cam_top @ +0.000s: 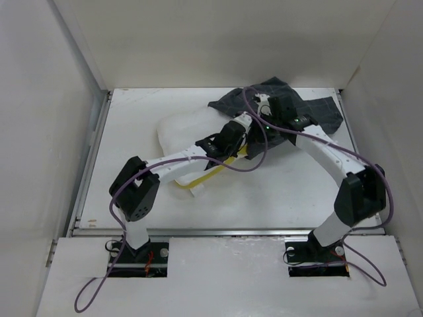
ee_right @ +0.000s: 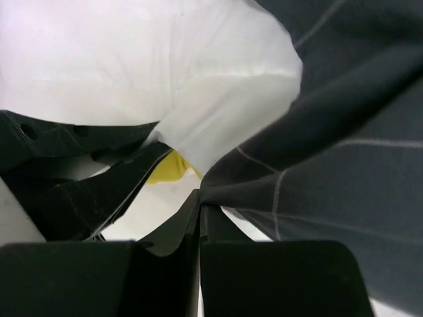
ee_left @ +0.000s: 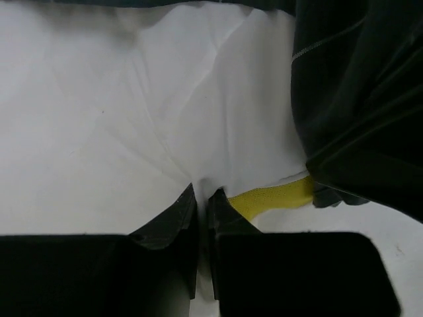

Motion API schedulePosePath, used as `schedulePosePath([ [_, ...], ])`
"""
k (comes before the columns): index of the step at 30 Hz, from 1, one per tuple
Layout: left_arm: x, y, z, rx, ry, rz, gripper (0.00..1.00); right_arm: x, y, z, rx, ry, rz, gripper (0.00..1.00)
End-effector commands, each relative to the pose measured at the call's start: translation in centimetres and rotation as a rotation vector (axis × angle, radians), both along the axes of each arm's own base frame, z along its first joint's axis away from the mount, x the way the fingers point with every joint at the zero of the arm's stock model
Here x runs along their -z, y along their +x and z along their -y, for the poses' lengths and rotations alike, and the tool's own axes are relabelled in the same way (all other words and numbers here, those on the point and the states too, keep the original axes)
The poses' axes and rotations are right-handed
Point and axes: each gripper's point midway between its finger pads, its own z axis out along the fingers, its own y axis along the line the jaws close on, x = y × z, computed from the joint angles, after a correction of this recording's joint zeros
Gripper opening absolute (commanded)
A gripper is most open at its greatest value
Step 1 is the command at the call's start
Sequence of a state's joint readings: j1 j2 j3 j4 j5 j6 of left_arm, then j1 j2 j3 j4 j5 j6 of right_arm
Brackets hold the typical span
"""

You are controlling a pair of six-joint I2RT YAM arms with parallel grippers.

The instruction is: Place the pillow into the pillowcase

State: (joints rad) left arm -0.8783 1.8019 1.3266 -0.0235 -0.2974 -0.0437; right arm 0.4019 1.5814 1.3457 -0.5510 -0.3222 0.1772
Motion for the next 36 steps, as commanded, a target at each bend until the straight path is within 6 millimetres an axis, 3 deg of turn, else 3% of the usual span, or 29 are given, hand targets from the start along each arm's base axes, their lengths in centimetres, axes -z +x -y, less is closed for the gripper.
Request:
schedulePosePath([
  [1, -11.7, 0.0, 4.8, 0.101, -0.285, 0.161, 0.0, -4.5, -4.6, -10.0, -0.403, 0.201, 0.034, 0.0],
  [2, -11.7, 0.2, 4.6, 0.081, -0.287, 0.164, 0.0, -5.7, -4.4, -10.6, -0.426, 0.227, 0.05, 0.0],
  [6, -13.1, 0.5, 3.8, 0.019, -0.323, 0.183, 0.0, -7.2, -5.8, -11.8, -0.515, 0.3, 0.054, 0.0],
  [8, -13.6, 0.6, 3.6, 0.005, -0.334, 0.189, 0.0, -7.4, -6.4, -11.0, -0.534, 0.333, 0.039, 0.0],
  [9, -13.1, 0.6, 3.3, -0.018, -0.332, 0.181, 0.0, -6.2, -6.5, -10.4, -0.522, 0.327, 0.019, 0.0],
  [10, -13.9, 0.4, 2.9, -0.04, -0.359, 0.18, 0.0, -6.0, -6.7, -9.7, -0.514, 0.315, 0.031, 0.0],
  [11, -13.0, 0.8, 1.8, -0.073, -0.352, 0.169, 0.0, -5.1, -6.6, -8.7, -0.484, 0.283, 0.024, 0.0],
  [12, -12.8, 0.8, 1.2, -0.088, -0.358, 0.162, 0.0, -2.1, -5.9, -6.6, -0.38, 0.195, -0.005, 0.0],
  [14, -12.3, 0.6, -0.5, -0.087, -0.393, 0.134, 0.0, -1.0, -5.7, -3.8, -0.275, 0.12, 0.013, 0.0],
  [15, -12.7, 0.6, -0.7, -0.086, -0.447, 0.13, 0.0, 1.1, -6.0, -1.9, -0.227, 0.076, -0.013, 0.0],
  [16, -12.6, 0.2, -0.3, -0.041, -0.483, 0.104, 0.0, 1.1, -5.9, -1.4, -0.215, 0.084, 0.01, 0.0],
  [18, -12.3, 0.1, -0.5, -0.03, -0.524, 0.079, 0.0, 0.2, -6.7, -1.3, -0.232, 0.116, 0.065, 0.0],
  [22, -12.6, 0.0, 0.5, 0.001, -0.596, 0.047, 0.0, -0.5, -8.4, -3.5, -0.37, 0.254, 0.149, 0.0],
  [24, -11.7, -0.3, 1.7, 0.039, -0.621, 0.002, 0.0, -2.2, -8.1, -5.0, -0.425, 0.299, 0.237, 0.0],
  [25, -12.2, -0.4, 2.0, 0.048, -0.647, 0.002, 0.0, -2.7, -8.2, -5.8, -0.453, 0.315, 0.254, 0.0],
  [26, -11.7, -0.4, 2.4, 0.057, -0.654, -0.016, 0.0, -4.6, -8.6, -7.3, -0.507, 0.362, 0.309, 0.0],
  [28, -11.5, -0.9, 3.2, 0.085, -0.682, -0.052, 0.0, -6.1, -9.1, -8.8, -0.572, 0.42, 0.343, 0.0],
  [29, -12.0, -1.0, 3.6, 0.109, -0.698, -0.048, 0.0, -7.9, -9.7, -9.8, -0.634, 0.476, 0.407, 0.0],
  [33, -11.2, -1.9, 4.3, 0.148, -0.73, -0.097, 0.0, -12.6, -11.1, -11.0, -0.753, 0.599, 0.547, 0.0],
  [36, -12.0, -2.1, 4.3, 0.168, -0.738, -0.082, 0.0, -13.5, -10.9, -11.0, -0.763, 0.597, 0.585, 0.0],
])
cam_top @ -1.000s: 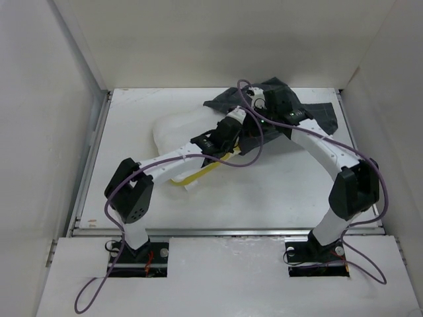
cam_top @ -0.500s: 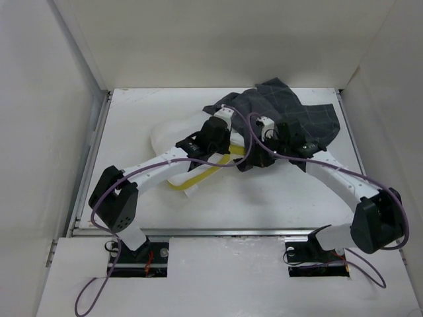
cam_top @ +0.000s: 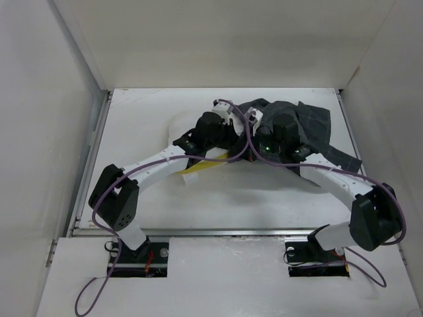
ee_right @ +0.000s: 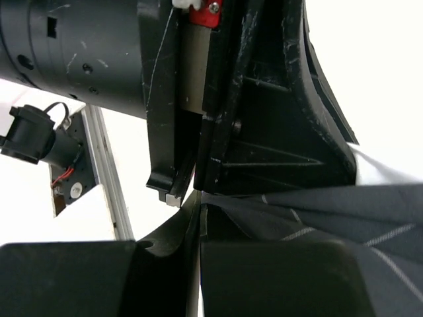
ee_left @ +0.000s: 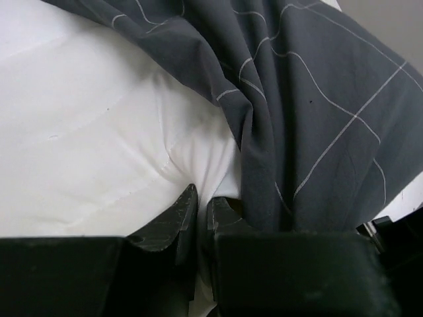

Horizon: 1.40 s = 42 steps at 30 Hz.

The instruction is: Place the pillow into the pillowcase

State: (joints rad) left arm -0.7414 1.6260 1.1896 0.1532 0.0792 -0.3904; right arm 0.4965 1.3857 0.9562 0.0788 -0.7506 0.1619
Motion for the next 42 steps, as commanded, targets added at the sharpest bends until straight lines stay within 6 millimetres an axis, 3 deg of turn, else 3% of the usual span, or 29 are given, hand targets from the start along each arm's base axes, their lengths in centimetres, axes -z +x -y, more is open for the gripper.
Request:
schedulePosePath([
  [1, -6.3, -1.5, 4.2, 0.114, -0.225, 0.115, 0.0, -9.0, -3.4, -3.6, -0.277, 0.219, 0.271, 0.0],
  [4, -6.4, -2.2, 4.0, 0.137, -0.211, 0.108, 0.0, -6.7, -3.1, -3.6, -0.264, 0.18, 0.206, 0.03],
  [6, -6.3, -2.1, 2.9, 0.101, -0.176, 0.117, 0.0, -5.1, -3.2, -3.4, -0.247, 0.154, 0.156, 0.15],
  [7, -5.1, -2.2, 1.9, 0.068, -0.131, 0.085, 0.0, -3.9, -2.9, -2.9, -0.196, 0.127, 0.128, 0.26],
  [8, -5.1, -1.4, 0.6, -0.001, -0.088, 0.11, 0.06, -2.7, -3.2, -2.4, -0.169, 0.094, 0.078, 0.31],
  [9, -6.0, -1.3, -0.4, -0.044, -0.081, 0.125, 0.2, -2.8, -3.6, -1.9, -0.148, 0.08, 0.084, 0.36],
  [10, -4.7, -1.6, -1.6, -0.075, -0.035, 0.098, 0.4, -2.3, -3.7, -1.3, -0.119, 0.057, 0.073, 0.41],
  [11, -4.6, -1.3, -2.9, -0.11, -0.021, 0.096, 0.82, -1.2, -3.7, -0.5, -0.06, 0.007, 0.026, 0.53],
  [13, -4.6, -1.1, -5.9, -0.194, -0.016, 0.084, 1.0, -1.6, -4.2, 0.9, -0.003, -0.028, 0.041, 0.65],
  [14, -4.2, -1.2, -7.0, -0.225, -0.006, 0.073, 1.0, -1.8, -3.5, 1.7, 0.068, -0.057, 0.046, 0.74],
  [17, -3.0, -1.3, -11.1, -0.344, 0.004, 0.008, 1.0, -2.1, -3.2, 4.2, 0.187, -0.138, 0.039, 0.82],
  [20, -2.7, -0.2, -14.7, -0.469, -0.004, -0.012, 1.0, -2.7, -0.8, 6.7, 0.366, -0.221, 0.05, 0.91],
  [21, -2.4, 0.0, -15.9, -0.504, 0.005, -0.016, 1.0, -3.9, 1.1, 7.8, 0.466, -0.232, 0.068, 0.92],
  [24, -2.0, 3.1, -20.8, -0.666, 0.012, -0.034, 1.0, -2.7, 4.7, 9.4, 0.645, -0.337, -0.017, 0.92],
  [25, -2.1, 4.2, -22.0, -0.704, 0.007, -0.03, 1.0, -4.5, 6.7, 10.3, 0.74, -0.364, 0.015, 0.92],
  [26, -2.0, 5.1, -22.4, -0.685, -0.005, -0.039, 1.0, -2.5, 8.6, 10.0, 0.762, -0.427, -0.017, 0.92],
  [27, -1.6, 7.2, -24.2, -0.713, 0.003, -0.042, 1.0, -2.4, 9.8, 9.8, 0.782, -0.445, -0.018, 0.92],
  [28, -1.9, 8.5, -24.8, -0.716, -0.006, -0.026, 1.0, -4.5, 11.6, 9.2, 0.798, -0.423, 0.025, 0.92],
  [29, -1.7, 9.4, -24.9, -0.686, 0.007, -0.018, 1.0, -4.5, 12.7, 8.6, 0.789, -0.44, 0.032, 0.92],
  [30, 0.1, 10.6, -25.2, -0.686, 0.039, -0.051, 1.0, -1.9, 14.4, 8.2, 0.782, -0.514, 0.019, 0.92],
  [31, -1.1, 12.0, -25.7, -0.687, 0.031, -0.026, 1.0, -1.8, 15.6, 7.8, 0.784, -0.527, 0.03, 0.92],
  [32, -0.8, 12.6, -25.3, -0.655, 0.051, -0.023, 1.0, -3.3, 17.0, 7.4, 0.801, -0.513, 0.064, 0.92],
  [33, -0.5, 13.1, -25.1, -0.629, 0.076, -0.018, 1.0, -0.8, 18.3, 6.9, 0.799, -0.563, 0.033, 0.92],
  [35, 0.6, 14.3, -24.2, -0.564, 0.102, -0.018, 1.0, -1.0, 20.2, 6.8, 0.834, -0.589, 0.058, 0.88],
  [38, 4.3, 15.7, -23.7, -0.529, 0.151, -0.071, 1.0, 3.4, 22.4, 6.2, 0.826, -0.683, 0.021, 0.81],
  [39, 4.3, 15.7, -23.7, -0.529, 0.151, -0.071, 1.0, 2.8, 22.6, 6.3, 0.838, -0.682, 0.028, 0.8],
  [40, 4.8, 16.0, -23.6, -0.529, 0.155, -0.08, 1.0, 4.6, 23.1, 6.3, 0.843, -0.713, 0.016, 0.78],
  [41, 6.5, 16.2, -23.1, -0.517, 0.17, -0.108, 1.0, 5.1, 23.3, 6.4, 0.848, -0.73, 0.011, 0.73],
  [42, 7.1, 16.4, -22.8, -0.505, 0.169, -0.12, 1.0, 5.3, 23.7, 6.7, 0.871, -0.744, 0.018, 0.53],
])
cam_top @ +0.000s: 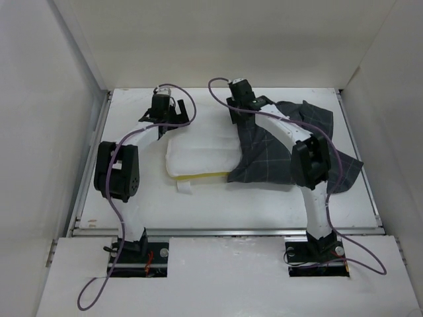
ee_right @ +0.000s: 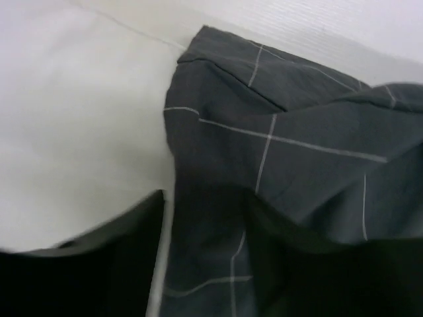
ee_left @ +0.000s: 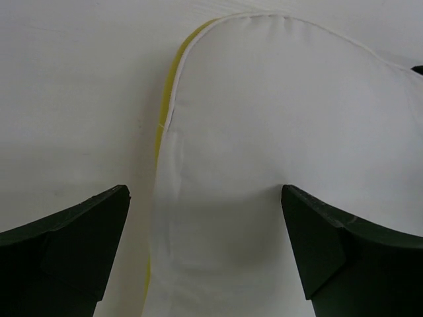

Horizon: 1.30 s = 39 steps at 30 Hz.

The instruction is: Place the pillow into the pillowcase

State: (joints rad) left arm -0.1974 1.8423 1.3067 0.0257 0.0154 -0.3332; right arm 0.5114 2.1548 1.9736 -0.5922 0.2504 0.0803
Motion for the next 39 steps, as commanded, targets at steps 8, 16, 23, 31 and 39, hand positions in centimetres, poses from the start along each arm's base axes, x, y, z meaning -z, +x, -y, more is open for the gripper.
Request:
schedulePosePath([
  [8, -0.8, 1.7, 8.0, 0.333, -0.076, 0.083, 0.1, -1.8, 3.0, -0.8, 0.013, 0.012, 0.061, 0.0],
  [16, -15.5, -4.9, 13.2, 0.622, -0.206, 0.441, 0.0, -9.4, 0.8, -10.2, -0.409, 0.353, 0.081, 0.0],
  [23, -23.7, -10.8, 13.9, 0.614, -0.277, 0.673, 0.0, -18.2, -8.3, -18.0, -0.779, 0.521, 0.131, 0.0],
  [31, -20.3, -10.2, 11.5, 0.405, -0.308, 0.653, 0.0, -24.4, -16.9, -19.2, -1.075, 0.661, 0.123, 0.0],
  [39, -5.9, -8.8, 4.5, -0.04, -0.184, 0.368, 0.0, -16.4, -15.4, -18.6, -0.927, 0.572, -0.064, 0.01],
])
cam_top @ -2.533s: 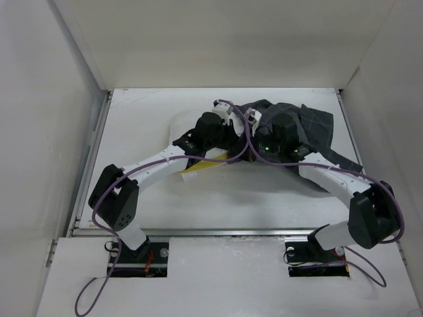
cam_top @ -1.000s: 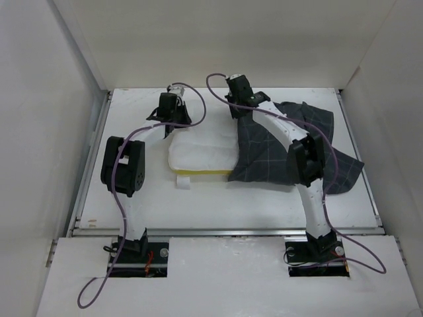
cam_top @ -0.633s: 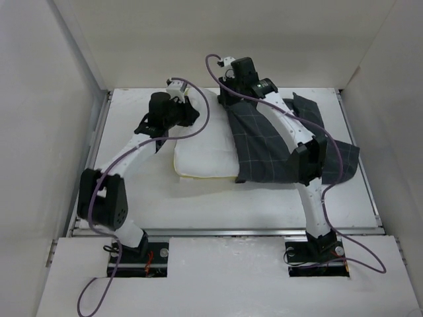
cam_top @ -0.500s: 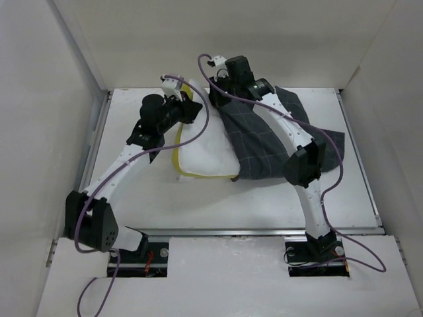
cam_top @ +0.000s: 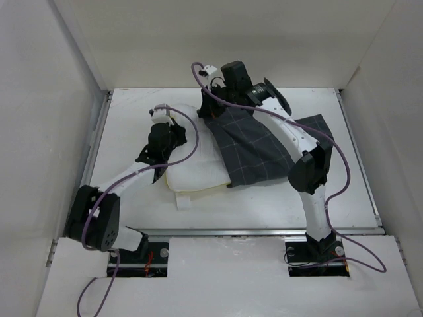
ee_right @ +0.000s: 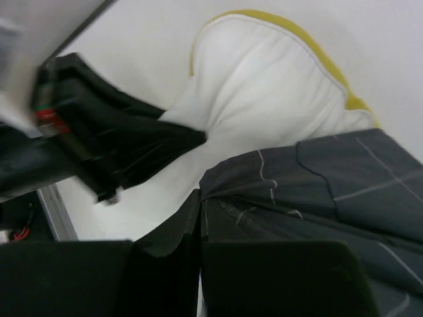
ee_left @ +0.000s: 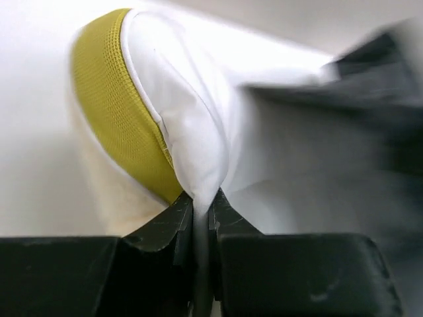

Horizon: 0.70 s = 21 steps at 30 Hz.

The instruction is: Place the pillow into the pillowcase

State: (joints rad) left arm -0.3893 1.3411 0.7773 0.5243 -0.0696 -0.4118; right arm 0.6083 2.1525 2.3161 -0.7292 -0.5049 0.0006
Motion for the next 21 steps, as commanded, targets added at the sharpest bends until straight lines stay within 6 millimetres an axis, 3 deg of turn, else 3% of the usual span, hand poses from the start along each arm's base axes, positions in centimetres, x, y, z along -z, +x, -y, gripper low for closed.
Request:
schedulePosePath([
  [1, 5.1, -0.1, -0.6, -0.087, -0.035, -0.119, 0.01, -0.5, -5.4, -3.6, -0.179, 0.066, -0.079, 0.04],
  [2, 6.5, 0.0, -0.4, -0.077, -0.022, -0.153, 0.07, 1.1, -5.2, -3.6, -0.169, 0.038, -0.112, 0.08],
  [5, 7.8, 0.1, 0.1, -0.067, -0.037, -0.196, 0.27, 5.3, -4.5, -2.8, -0.11, -0.067, -0.17, 0.3],
  [6, 7.6, 0.2, 0.2, -0.07, -0.046, -0.2, 0.6, 5.9, -4.1, -2.5, -0.095, -0.088, -0.16, 0.39],
  [7, 7.8, 0.1, 0.1, -0.071, -0.042, -0.208, 0.74, 6.4, -3.7, -1.7, -0.051, -0.122, -0.15, 0.57],
  [9, 7.6, -0.1, 0.0, -0.065, -0.021, -0.203, 1.0, 4.9, -3.6, -0.5, -0.008, -0.141, -0.098, 0.73],
  [10, 7.7, -0.4, -0.2, -0.063, -0.005, -0.213, 1.0, 5.4, -3.2, 0.5, 0.043, -0.179, -0.081, 0.84],
  [11, 7.5, -0.5, -0.5, -0.066, 0.022, -0.205, 1.0, 4.9, -3.0, 1.1, 0.07, -0.184, -0.058, 0.86],
  [12, 6.8, -0.8, -0.7, -0.062, 0.031, -0.194, 1.0, 2.9, -3.5, 2.0, 0.094, -0.175, -0.023, 0.87],
  [13, 6.7, -1.1, -1.2, -0.079, 0.052, -0.205, 1.0, 2.3, -2.9, 3.3, 0.14, -0.182, 0.004, 0.93],
  [14, 6.5, -1.3, -1.6, -0.09, 0.068, -0.21, 1.0, 3.3, -3.0, 4.7, 0.177, -0.196, -0.021, 0.96],
  [15, 6.4, -1.5, -2.5, -0.128, 0.083, -0.213, 1.0, 1.2, -3.6, 6.1, 0.213, -0.164, 0.001, 1.0],
  [16, 5.2, -2.0, -2.6, -0.133, 0.079, -0.193, 1.0, 1.1, -3.8, 7.3, 0.267, -0.143, -0.032, 1.0],
  [17, 5.3, -2.6, -3.1, -0.147, 0.093, -0.211, 1.0, 3.9, -4.2, 9.7, 0.317, -0.176, -0.104, 1.0],
  [18, 5.3, -2.9, -3.8, -0.174, 0.104, -0.214, 1.0, 4.3, -4.2, 10.9, 0.357, -0.157, -0.119, 1.0],
  [19, 3.9, -3.4, -3.9, -0.177, 0.082, -0.191, 1.0, 3.0, -5.1, 12.6, 0.405, -0.114, -0.127, 1.0],
  [20, 3.8, -4.0, -3.7, -0.165, 0.088, -0.198, 1.0, 3.8, -5.6, 14.0, 0.438, -0.115, -0.15, 1.0],
  [21, 3.3, -4.2, -3.9, -0.16, 0.1, -0.186, 1.0, 7.1, -6.5, 16.8, 0.496, -0.157, -0.229, 1.0],
])
